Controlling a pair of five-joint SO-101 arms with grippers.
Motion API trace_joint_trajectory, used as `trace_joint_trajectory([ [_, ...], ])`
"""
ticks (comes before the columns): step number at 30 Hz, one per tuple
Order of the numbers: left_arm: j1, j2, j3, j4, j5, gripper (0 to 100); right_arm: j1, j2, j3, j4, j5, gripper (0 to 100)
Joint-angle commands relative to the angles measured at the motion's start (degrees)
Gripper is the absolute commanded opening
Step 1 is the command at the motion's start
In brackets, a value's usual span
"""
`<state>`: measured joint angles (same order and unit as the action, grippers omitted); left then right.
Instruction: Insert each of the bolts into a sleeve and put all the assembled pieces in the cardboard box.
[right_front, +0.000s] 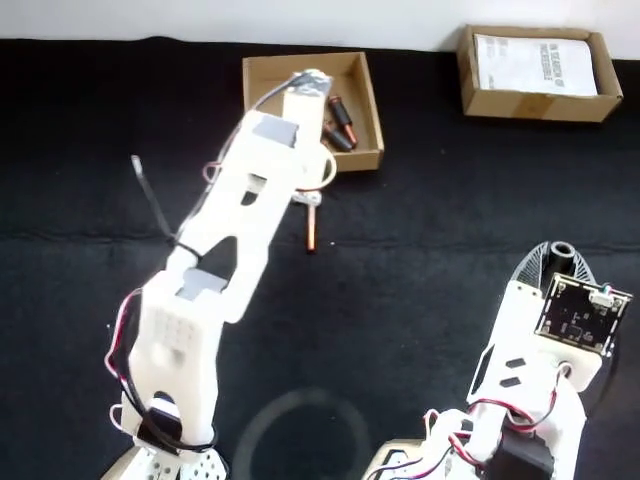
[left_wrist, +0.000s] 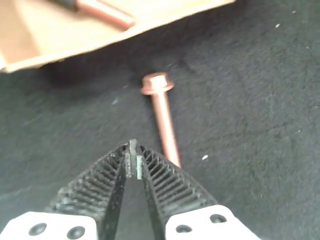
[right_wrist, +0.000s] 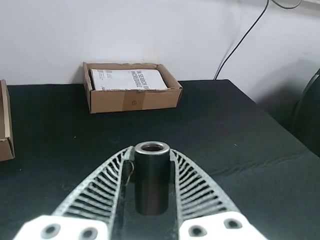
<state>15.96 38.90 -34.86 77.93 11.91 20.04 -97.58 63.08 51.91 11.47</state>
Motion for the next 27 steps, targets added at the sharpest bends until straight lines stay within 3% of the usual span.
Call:
trace_joint_trajectory([
  [1,1.4,1.8,-5.3,0.3,0.4,5,0.8,-0.3,1.0,-2.7,0.7,0.8],
  [6,1.3,4.3,-8.5,4.0,6.2,15,0.8,-0.3,1.6,-3.1,0.7,0.8],
  [13,0.7,8.0,-9.5,4.6,6.2,15,0.7,-0.3,2.2,-3.5,0.7,0.8],
  [27,0.6,14.6,-9.5,-6.4,6.2,15,0.7,-0.3,2.3,-3.4,0.7,0.8],
])
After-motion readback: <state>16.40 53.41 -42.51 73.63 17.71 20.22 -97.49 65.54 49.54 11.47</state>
